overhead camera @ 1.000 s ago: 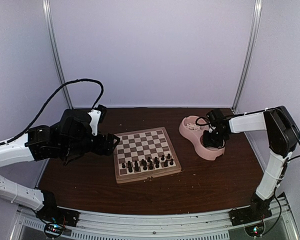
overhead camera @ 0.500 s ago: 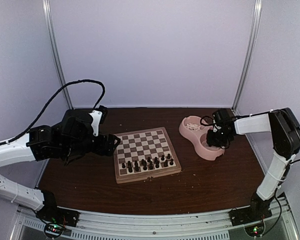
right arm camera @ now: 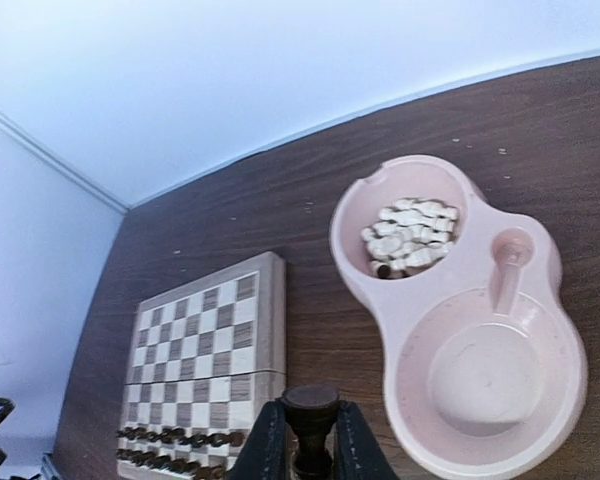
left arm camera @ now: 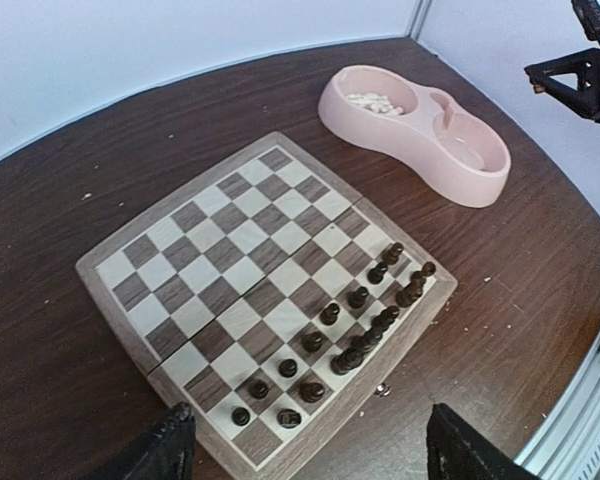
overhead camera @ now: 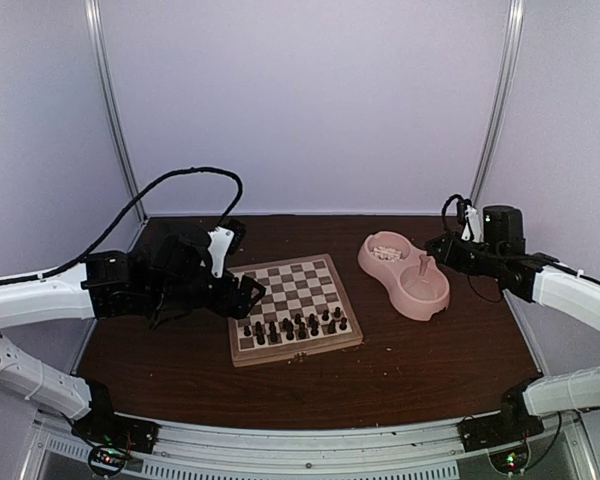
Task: Set up the chess pieces on the board
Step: Pick up the rook from the storage box, then pass from the right arm to the left
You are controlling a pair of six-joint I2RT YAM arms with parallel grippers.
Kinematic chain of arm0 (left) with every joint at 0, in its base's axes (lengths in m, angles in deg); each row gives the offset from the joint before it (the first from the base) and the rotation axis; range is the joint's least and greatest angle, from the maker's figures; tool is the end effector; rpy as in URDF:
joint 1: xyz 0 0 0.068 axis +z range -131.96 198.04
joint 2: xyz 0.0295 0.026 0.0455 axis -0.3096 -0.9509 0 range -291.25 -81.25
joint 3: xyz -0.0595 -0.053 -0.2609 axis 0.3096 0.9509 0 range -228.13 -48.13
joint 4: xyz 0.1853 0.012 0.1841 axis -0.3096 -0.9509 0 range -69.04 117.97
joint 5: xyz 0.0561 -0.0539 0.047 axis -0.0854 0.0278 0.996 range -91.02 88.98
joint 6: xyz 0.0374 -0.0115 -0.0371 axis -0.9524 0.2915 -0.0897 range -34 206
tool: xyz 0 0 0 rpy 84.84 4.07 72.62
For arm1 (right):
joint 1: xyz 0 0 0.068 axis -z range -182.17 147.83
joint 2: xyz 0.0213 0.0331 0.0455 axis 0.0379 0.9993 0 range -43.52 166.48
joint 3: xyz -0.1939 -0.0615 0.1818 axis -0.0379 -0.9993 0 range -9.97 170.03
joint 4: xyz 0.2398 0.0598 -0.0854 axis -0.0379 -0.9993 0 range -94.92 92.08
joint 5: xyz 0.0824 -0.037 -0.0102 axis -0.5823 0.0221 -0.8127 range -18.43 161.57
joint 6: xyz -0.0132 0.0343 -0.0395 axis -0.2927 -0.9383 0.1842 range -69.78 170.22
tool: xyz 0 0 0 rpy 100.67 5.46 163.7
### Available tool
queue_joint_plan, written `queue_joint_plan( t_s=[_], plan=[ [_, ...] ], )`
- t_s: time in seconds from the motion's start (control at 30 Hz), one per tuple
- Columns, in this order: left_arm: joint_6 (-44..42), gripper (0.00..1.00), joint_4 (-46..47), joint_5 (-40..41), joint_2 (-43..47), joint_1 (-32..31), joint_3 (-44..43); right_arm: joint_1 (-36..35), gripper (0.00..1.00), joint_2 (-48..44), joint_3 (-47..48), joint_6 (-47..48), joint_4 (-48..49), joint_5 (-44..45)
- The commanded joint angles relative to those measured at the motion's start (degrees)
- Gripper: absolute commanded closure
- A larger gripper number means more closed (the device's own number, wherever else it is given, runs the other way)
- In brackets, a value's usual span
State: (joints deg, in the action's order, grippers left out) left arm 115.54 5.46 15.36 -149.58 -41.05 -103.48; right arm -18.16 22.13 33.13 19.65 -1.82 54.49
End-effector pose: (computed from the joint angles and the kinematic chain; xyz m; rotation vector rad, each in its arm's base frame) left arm 0.1436 -0.2204 0.2995 0.4058 2.1816 -0.5684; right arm 0.2443 0.0810 0.2673 0.0728 2.1071 0.8033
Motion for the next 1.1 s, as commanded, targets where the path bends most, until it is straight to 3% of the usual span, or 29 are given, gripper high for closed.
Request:
queue_joint_plan(
  t_s=[0.0, 0.23, 0.37, 0.5, 0.77, 1.07],
  plan=[
    [-4.1, 0.22, 10.2, -6.6, -2.6, -0.6, -3.4, 0.1, 0.94, -4.2, -4.9, -11.5, 12.9, -12.5],
    [-7.9, 0.24, 17.7, -9.8, -8.8, -3.2, -8.4, -1.5, 0.95, -8.2, -8.5, -22.3, 23.1, -20.0],
    [-14.0, 0.25, 32.0, -8.2, -12.0, -7.6, -6.6, -5.5, 0.95, -10.4, -12.3, -26.7, 35.0, -20.1],
    [-12.6, 0.23, 35.2, -10.5, -16.3, -8.2, -9.7, -10.0, 0.95, -10.3, -11.4, -19.9, 38.2, -22.8],
    [-4.5, 0.21, 30.2, -18.6, -17.5, -8.2, -15.0, -19.1, 0.94, -13.0, -9.4, -1.7, 30.0, -26.4],
    [0.4, 0.22, 32.0, -27.5, -15.5, -8.2, -11.7, -23.1, 0.92, -13.7, -9.3, 3.2, 30.7, -27.7]
  ],
)
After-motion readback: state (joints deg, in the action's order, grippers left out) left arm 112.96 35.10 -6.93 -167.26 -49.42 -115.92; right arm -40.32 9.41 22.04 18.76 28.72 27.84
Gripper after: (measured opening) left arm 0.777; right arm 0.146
